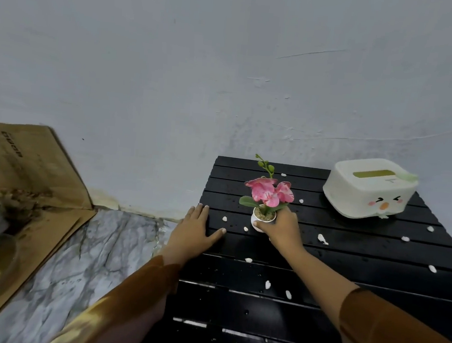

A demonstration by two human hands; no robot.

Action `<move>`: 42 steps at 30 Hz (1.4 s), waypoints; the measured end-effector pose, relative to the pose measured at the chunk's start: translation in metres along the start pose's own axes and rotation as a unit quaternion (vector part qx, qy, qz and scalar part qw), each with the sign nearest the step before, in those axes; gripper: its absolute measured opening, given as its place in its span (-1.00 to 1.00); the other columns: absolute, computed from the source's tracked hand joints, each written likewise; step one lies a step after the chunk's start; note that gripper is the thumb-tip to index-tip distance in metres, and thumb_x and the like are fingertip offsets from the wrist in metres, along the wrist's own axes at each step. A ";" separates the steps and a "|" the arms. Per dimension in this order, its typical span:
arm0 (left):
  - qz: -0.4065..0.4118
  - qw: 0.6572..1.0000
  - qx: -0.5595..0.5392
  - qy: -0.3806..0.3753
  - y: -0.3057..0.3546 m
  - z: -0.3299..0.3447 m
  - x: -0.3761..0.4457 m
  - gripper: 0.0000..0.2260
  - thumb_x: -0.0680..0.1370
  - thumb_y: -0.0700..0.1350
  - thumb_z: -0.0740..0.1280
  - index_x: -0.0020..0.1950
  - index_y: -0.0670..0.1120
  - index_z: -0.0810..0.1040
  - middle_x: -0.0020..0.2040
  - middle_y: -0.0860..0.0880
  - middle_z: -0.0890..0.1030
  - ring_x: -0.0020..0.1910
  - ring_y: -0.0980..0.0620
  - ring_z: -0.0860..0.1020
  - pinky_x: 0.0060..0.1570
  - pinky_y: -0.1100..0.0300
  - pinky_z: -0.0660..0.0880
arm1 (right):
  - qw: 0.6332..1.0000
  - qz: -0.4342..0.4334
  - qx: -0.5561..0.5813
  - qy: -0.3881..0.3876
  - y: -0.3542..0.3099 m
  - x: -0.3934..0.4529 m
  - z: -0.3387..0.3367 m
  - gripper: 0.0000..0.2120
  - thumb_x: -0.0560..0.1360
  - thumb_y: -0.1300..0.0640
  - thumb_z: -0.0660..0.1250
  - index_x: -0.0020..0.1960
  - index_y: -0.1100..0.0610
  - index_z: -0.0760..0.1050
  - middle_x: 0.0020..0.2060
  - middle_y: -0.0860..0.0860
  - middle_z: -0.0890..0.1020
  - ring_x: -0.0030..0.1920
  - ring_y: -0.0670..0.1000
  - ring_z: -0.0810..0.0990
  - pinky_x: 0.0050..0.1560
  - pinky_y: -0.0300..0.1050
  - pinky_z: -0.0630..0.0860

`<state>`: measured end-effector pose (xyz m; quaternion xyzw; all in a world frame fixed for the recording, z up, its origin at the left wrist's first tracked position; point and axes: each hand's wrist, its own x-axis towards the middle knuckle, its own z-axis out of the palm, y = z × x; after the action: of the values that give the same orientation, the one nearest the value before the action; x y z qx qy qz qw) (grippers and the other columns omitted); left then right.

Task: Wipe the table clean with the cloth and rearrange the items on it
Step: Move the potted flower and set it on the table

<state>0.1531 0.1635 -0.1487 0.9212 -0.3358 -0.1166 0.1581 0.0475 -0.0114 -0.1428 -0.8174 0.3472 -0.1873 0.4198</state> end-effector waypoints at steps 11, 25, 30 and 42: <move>0.046 0.997 0.066 -0.001 0.001 0.011 0.043 -0.21 0.48 0.39 -0.08 0.57 -0.07 -0.07 0.60 -0.03 -0.07 0.58 0.02 -0.14 0.54 0.00 -0.06 | 0.999 0.005 -0.004 0.033 0.004 0.094 -0.011 -0.38 0.02 -0.19 0.44 -0.02 0.14 0.58 -0.08 0.13 0.66 0.07 0.17 0.58 0.06 0.12 0.58; 0.062 0.995 0.073 0.010 -0.005 0.021 0.046 0.11 0.17 0.59 -0.28 0.57 -0.05 -0.08 0.60 -0.01 -0.09 0.58 0.02 -0.15 0.54 0.02 -0.09 | 0.998 0.001 -0.040 0.047 0.029 0.143 0.006 -0.26 -0.06 -0.31 0.30 -0.04 0.15 0.58 -0.09 0.12 0.66 0.02 0.18 0.61 0.02 0.11 0.60; 0.063 0.996 0.065 0.016 -0.005 0.022 0.047 0.10 0.17 0.56 -0.30 0.57 -0.05 -0.07 0.60 0.00 -0.09 0.58 0.03 -0.14 0.53 0.03 -0.09 | 0.997 0.004 -0.045 0.057 0.017 0.128 0.000 -0.34 0.03 -0.22 0.46 0.01 0.14 0.56 -0.03 0.11 0.66 0.09 0.20 0.57 0.09 0.11 0.56; 0.047 0.996 0.080 0.020 0.009 0.011 0.026 0.00 0.24 0.48 -0.26 0.57 -0.05 -0.07 0.60 -0.01 -0.01 0.58 0.02 -0.08 0.54 -0.01 -0.14 | 0.998 0.020 -0.010 0.058 0.005 0.062 -0.033 -0.51 0.33 0.15 0.49 0.19 0.20 0.43 0.17 0.16 0.50 0.24 0.17 0.44 0.23 0.06 0.43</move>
<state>0.1642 0.1376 -0.1584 0.9162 -0.3838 -0.0638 0.0960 0.0684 -0.0761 -0.1271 -0.8021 0.3889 -0.2228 0.3946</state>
